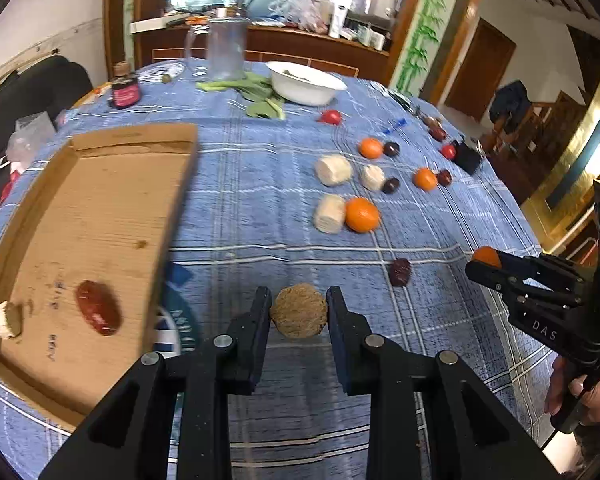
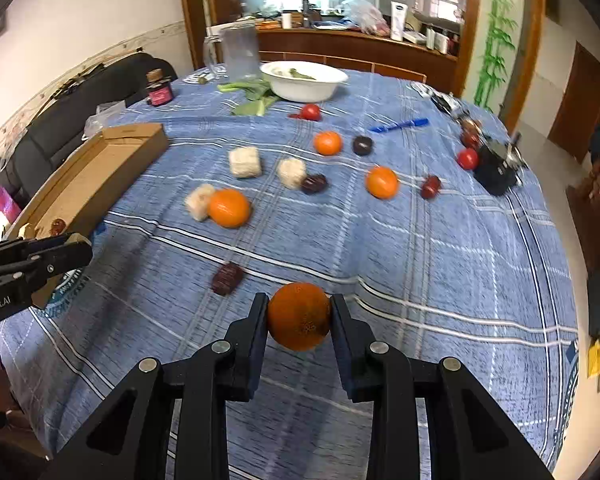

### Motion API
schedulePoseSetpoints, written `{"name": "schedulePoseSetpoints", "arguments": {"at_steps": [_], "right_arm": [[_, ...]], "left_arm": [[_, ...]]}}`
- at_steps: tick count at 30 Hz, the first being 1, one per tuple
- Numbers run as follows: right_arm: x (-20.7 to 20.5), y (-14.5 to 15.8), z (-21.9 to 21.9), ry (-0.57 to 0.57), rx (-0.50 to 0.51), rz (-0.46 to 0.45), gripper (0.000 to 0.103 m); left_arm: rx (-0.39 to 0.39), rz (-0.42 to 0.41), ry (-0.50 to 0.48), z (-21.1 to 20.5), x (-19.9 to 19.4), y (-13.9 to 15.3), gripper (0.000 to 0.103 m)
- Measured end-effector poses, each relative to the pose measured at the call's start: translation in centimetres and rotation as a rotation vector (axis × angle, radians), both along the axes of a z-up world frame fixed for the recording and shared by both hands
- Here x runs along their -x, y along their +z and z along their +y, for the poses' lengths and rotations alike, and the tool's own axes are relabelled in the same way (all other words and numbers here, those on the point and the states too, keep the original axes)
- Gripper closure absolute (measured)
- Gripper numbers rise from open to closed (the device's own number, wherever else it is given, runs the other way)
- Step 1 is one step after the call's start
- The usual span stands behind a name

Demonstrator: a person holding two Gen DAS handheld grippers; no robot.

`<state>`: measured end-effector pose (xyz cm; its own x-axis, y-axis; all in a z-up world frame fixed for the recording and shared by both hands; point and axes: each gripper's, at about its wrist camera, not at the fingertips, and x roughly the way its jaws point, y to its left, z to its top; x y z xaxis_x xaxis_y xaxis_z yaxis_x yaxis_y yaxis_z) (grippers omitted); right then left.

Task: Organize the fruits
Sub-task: 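Carry the orange and bun into the cardboard tray and open both tools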

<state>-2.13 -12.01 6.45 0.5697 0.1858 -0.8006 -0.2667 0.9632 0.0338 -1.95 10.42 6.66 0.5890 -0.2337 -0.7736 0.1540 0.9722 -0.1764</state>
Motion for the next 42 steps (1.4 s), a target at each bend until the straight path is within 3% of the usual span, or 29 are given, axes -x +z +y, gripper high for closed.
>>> {"name": "schedulePoseSetpoints", "arguments": {"at_steps": [16, 26, 34, 42], "right_arm": [[-3.4, 2.1, 13.1, 0.217, -0.013, -0.020, 0.070], [-6.4, 2.0, 22.3, 0.343, -0.029, -0.008, 0.070], [-8.9, -0.6, 27.5, 0.387, -0.049, 0.072, 0.069], [-9.4, -2.6, 29.4, 0.402, -0.020, 0.111, 0.069]], "left_arm": [[-0.013, -0.041, 0.212, 12.4, -0.2, 1.5, 0.076], [-0.046, -0.010, 0.340, 19.7, -2.0, 0.2, 0.076], [-0.061, 0.038, 0.387, 22.3, -3.9, -1.5, 0.076], [-0.069, 0.083, 0.396, 22.9, -5.4, -2.9, 0.076]]}}
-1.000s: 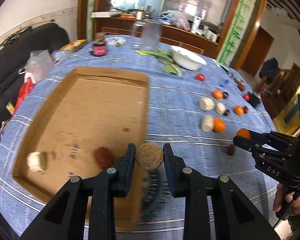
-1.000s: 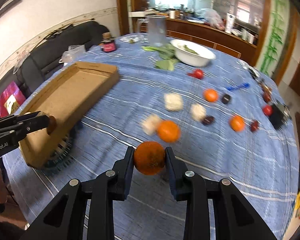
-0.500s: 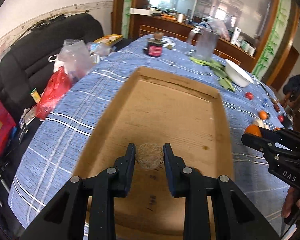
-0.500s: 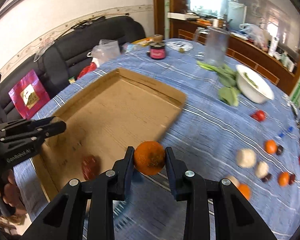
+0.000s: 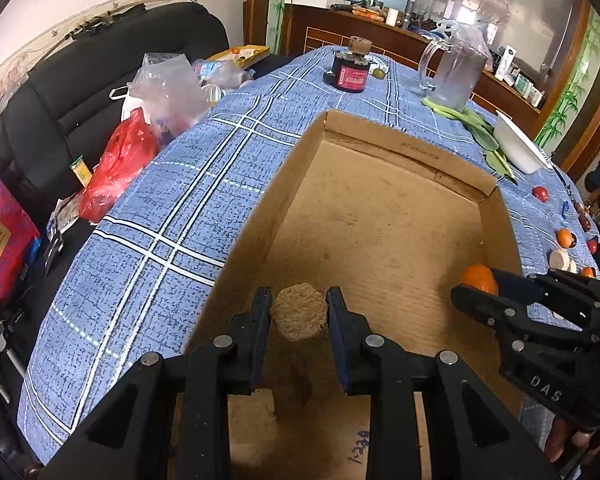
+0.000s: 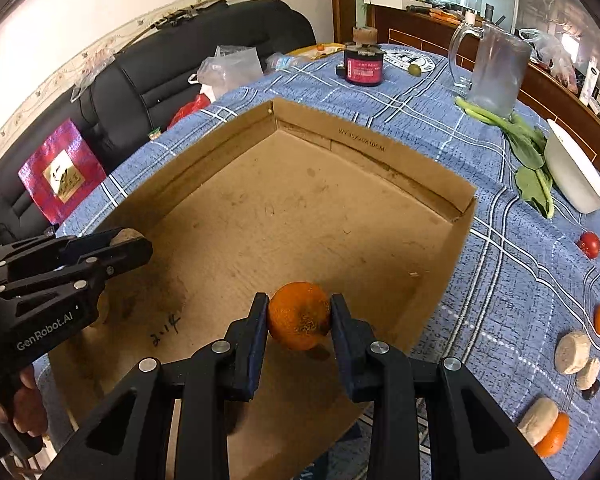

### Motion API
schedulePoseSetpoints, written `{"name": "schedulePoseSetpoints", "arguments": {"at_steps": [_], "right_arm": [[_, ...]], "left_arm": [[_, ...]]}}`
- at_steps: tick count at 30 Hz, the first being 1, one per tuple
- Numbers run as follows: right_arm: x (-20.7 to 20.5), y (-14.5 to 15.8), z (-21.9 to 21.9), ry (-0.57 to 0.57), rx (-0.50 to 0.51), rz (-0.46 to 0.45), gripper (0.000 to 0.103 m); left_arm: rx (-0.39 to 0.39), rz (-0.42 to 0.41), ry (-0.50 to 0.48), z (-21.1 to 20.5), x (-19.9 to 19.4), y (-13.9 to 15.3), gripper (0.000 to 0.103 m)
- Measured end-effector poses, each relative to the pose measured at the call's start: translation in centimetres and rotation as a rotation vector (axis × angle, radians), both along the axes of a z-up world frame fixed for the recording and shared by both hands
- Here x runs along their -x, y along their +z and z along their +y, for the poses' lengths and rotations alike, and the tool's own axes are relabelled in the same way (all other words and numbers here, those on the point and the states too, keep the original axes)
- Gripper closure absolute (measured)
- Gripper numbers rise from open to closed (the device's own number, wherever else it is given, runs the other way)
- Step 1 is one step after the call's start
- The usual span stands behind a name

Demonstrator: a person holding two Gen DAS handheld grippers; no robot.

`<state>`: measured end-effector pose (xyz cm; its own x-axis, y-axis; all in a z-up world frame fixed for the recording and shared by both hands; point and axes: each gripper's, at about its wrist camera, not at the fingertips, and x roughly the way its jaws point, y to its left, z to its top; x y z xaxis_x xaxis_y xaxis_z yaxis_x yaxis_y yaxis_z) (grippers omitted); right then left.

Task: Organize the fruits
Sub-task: 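Carry the orange and bun into the cardboard tray and open both tools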

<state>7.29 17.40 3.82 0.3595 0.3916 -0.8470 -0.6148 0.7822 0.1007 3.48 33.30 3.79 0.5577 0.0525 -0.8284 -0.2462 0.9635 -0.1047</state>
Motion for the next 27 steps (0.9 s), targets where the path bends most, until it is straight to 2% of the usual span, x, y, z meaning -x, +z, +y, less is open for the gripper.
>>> {"name": "schedulePoseSetpoints", "arguments": {"at_steps": [9, 13, 16, 27], "right_arm": [[-0.3, -0.8, -0.1, -0.011, 0.009, 0.021, 0.069], [-0.2, -0.8, 0.0, -0.007, 0.019, 0.017, 0.068], [0.1, -0.6, 0.1, -0.006, 0.031, 0.001, 0.063], [1.9, 1.3, -1.7, -0.020, 0.019, -0.042, 0.061]], "left_arm": [[-0.015, 0.036, -0.002, -0.3, -0.4, -1.0, 0.076], [-0.037, 0.041, 0.002, -0.5, -0.1, -1.0, 0.065], [-0.059, 0.036, 0.008, -0.6, 0.2, -0.7, 0.058], [-0.086, 0.011, 0.045, -0.9, 2.2, 0.4, 0.052]]}}
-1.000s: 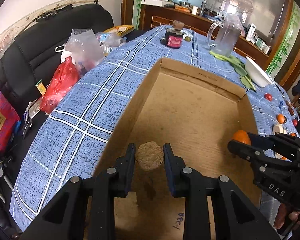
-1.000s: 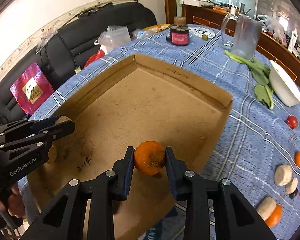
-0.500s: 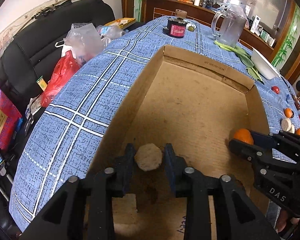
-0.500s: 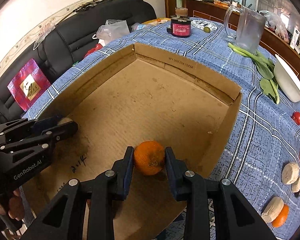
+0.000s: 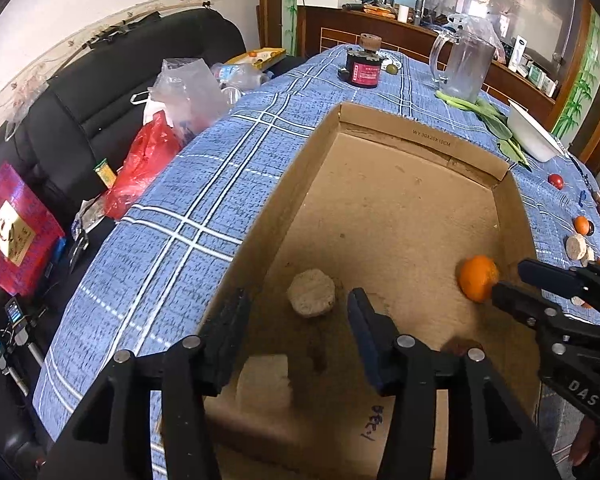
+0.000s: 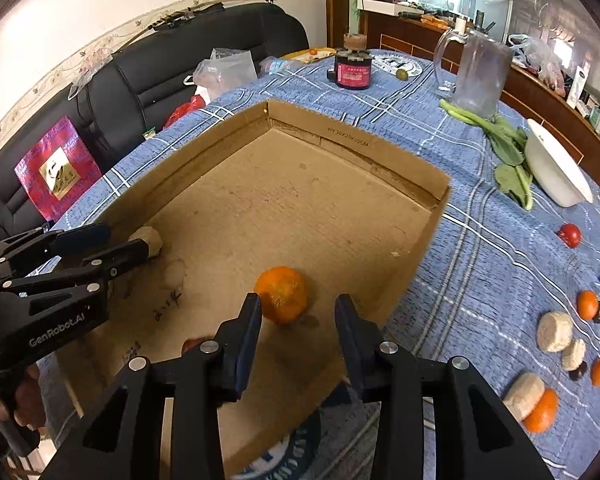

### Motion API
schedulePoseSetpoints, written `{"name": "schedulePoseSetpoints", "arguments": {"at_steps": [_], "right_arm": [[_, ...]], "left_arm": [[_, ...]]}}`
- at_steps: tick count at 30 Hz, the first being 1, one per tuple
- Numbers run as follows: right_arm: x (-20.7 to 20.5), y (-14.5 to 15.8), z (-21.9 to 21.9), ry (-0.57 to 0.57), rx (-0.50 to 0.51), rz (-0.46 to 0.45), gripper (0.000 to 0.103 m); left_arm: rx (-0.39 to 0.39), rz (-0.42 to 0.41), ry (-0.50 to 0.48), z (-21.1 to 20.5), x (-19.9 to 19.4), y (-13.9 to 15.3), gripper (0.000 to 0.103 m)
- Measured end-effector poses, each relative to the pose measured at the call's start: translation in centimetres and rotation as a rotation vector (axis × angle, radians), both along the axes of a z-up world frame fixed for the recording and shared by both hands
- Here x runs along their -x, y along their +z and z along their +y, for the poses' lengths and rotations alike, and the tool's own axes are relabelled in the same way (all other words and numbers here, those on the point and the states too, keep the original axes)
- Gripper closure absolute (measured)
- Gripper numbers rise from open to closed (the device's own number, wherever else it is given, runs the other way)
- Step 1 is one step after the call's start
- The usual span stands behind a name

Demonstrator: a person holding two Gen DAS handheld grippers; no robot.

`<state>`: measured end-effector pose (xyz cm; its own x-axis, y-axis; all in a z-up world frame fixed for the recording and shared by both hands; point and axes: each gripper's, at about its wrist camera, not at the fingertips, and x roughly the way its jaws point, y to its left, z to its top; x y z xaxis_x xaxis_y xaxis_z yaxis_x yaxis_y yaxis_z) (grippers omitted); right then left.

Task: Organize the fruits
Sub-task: 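Carry the orange and bun into the cardboard tray and open both tools, then withdraw both tools from the tray back over the table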

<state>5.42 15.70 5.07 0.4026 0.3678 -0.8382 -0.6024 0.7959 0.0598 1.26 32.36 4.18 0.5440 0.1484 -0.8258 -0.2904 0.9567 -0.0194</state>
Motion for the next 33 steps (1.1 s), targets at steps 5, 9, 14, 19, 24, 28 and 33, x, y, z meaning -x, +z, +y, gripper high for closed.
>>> {"name": "schedulePoseSetpoints", "arguments": {"at_steps": [5, 9, 14, 19, 24, 28, 33], "right_arm": [[1.9, 1.1, -1.8, -0.002, -0.003, -0.032, 0.061], [3.4, 1.6, -3.9, -0.016, -0.012, -0.049, 0.052], [5.3, 2.0, -7.6, -0.054, -0.019, -0.061, 0.048], [6.8, 1.8, -12.0, -0.115, -0.024, -0.049, 0.046], [8.0, 1.0, -17.6, -0.202, -0.024, -0.039, 0.044], [8.2, 0.4, -22.4, -0.284, -0.017, -0.028, 0.044], [8.1, -0.4, -28.9, -0.400, -0.011, -0.015, 0.044]], "left_arm": [[-0.013, -0.014, 0.006, -1.0, 1.2, 0.6, 0.049], [-0.024, -0.036, 0.008, -2.4, 2.3, 1.4, 0.043], [-0.032, -0.058, -0.014, -5.2, 3.2, 2.4, 0.033], [-0.038, -0.070, -0.091, -10.0, 3.5, 3.0, 0.026], [-0.048, -0.046, -0.209, -16.3, 3.0, 2.5, 0.024], [-0.058, -0.019, -0.269, -19.9, 2.6, 1.6, 0.024], [-0.032, 0.024, -0.330, -24.3, 2.0, 0.4, 0.024]]}}
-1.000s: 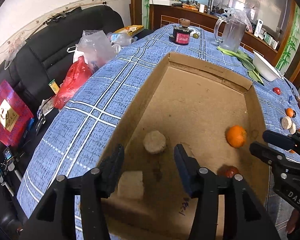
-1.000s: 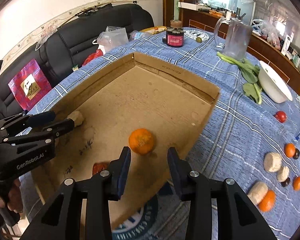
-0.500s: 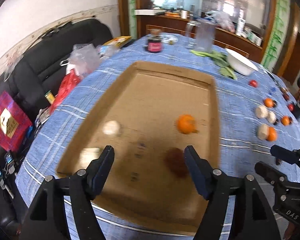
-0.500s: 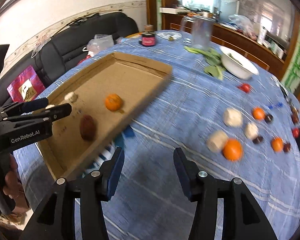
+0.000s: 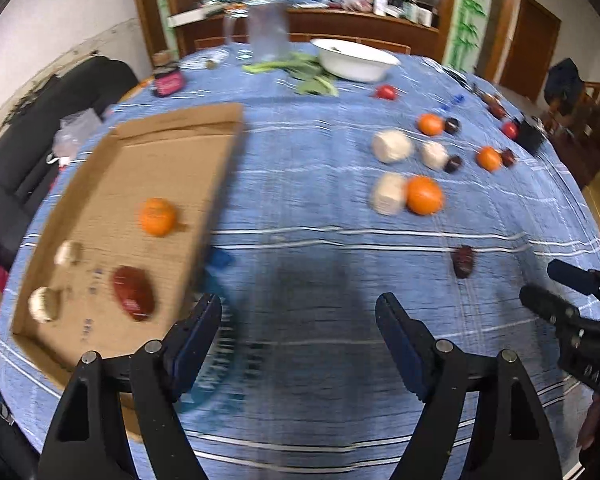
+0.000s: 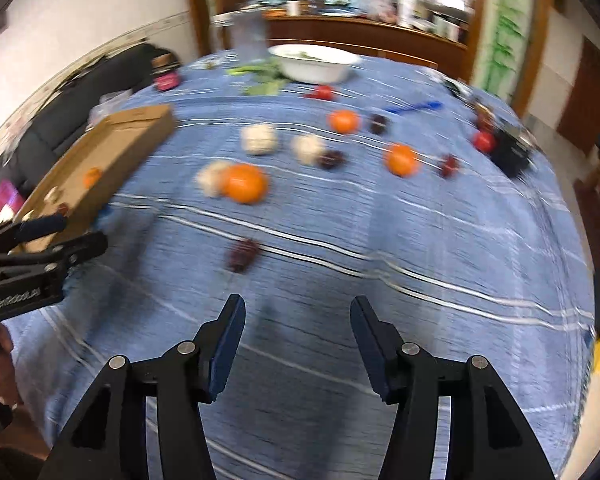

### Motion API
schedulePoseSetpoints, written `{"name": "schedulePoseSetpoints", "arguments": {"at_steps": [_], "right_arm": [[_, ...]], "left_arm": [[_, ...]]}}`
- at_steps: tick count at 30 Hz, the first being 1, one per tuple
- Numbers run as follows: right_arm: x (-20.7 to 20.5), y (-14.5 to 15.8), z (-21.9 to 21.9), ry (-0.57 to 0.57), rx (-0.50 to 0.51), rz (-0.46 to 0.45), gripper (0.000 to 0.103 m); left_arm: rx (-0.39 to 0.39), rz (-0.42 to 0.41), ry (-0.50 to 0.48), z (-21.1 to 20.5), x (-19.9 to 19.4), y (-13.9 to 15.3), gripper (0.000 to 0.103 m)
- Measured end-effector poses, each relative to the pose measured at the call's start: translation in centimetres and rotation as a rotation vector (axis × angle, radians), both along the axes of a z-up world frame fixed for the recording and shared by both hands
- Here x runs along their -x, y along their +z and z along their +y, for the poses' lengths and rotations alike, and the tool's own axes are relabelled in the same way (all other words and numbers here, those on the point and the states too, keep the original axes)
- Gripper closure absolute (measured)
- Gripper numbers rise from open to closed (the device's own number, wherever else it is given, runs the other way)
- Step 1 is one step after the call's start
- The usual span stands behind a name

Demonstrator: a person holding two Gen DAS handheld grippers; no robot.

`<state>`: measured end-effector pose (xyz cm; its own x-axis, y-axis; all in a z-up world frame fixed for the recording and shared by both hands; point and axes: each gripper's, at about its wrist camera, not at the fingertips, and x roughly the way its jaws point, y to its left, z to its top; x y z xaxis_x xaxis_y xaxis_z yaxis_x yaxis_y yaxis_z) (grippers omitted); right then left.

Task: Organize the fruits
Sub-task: 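Withdraw both tools from the tray back over the table, then grasp an orange with the right tool while the left tool grasps a dark plum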

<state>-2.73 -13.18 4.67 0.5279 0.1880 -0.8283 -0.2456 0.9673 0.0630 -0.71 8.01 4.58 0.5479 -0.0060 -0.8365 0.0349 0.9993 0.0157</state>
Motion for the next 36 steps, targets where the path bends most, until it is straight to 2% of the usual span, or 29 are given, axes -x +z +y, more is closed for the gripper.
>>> {"name": "schedulePoseSetpoints", "arguments": {"at_steps": [6, 10, 13, 16, 21, 28, 29, 30, 31, 33, 36], "right_arm": [[-0.3, -0.3, -4.8, -0.070, -0.008, 0.008, 0.044], [-1.0, -0.1, -6.7, -0.077, -0.016, -0.002, 0.044], [-2.8, 0.2, -7.9, -0.077, -0.042, -0.013, 0.044], [-6.1, 0.5, -8.4, -0.068, -0.074, -0.018, 0.044], [-12.1, 0.0, -6.5, -0.019, -0.087, -0.012, 0.045], [-16.7, -2.9, -4.6, 0.017, -0.018, 0.052, 0.045], [-16.7, -2.8, -4.6, 0.021, -0.017, 0.028, 0.048], [-16.6, -2.7, -4.5, 0.028, -0.022, 0.019, 0.053], [-16.6, -2.7, -4.4, 0.036, -0.024, 0.022, 0.064], [-16.6, -2.6, -4.5, 0.044, -0.012, 0.009, 0.067], [-16.0, -2.5, -4.5, 0.055, 0.000, -0.002, 0.067]], "left_arm": [[0.027, 0.011, -0.104, -6.4, -1.2, -0.8, 0.025], [0.039, 0.028, -0.114, -9.0, -2.8, -2.1, 0.025], [0.047, 0.064, -0.100, -9.5, -3.6, -2.9, 0.025], [0.040, 0.065, -0.092, -9.5, -3.3, -3.1, 0.025], [0.031, 0.075, -0.081, -9.3, -3.4, -3.6, 0.025], [0.036, 0.050, -0.107, -9.5, -3.3, -3.7, 0.025], [0.034, 0.041, -0.109, -9.5, -3.3, -3.7, 0.028], [0.023, 0.023, -0.112, -9.7, -3.3, -3.6, 0.043], [0.017, 0.000, -0.127, -9.9, -3.2, -3.5, 0.066], [0.024, -0.008, -0.145, -10.1, -3.5, -3.3, 0.086], [0.044, -0.006, -0.152, -10.0, -3.8, -3.2, 0.086]]}}
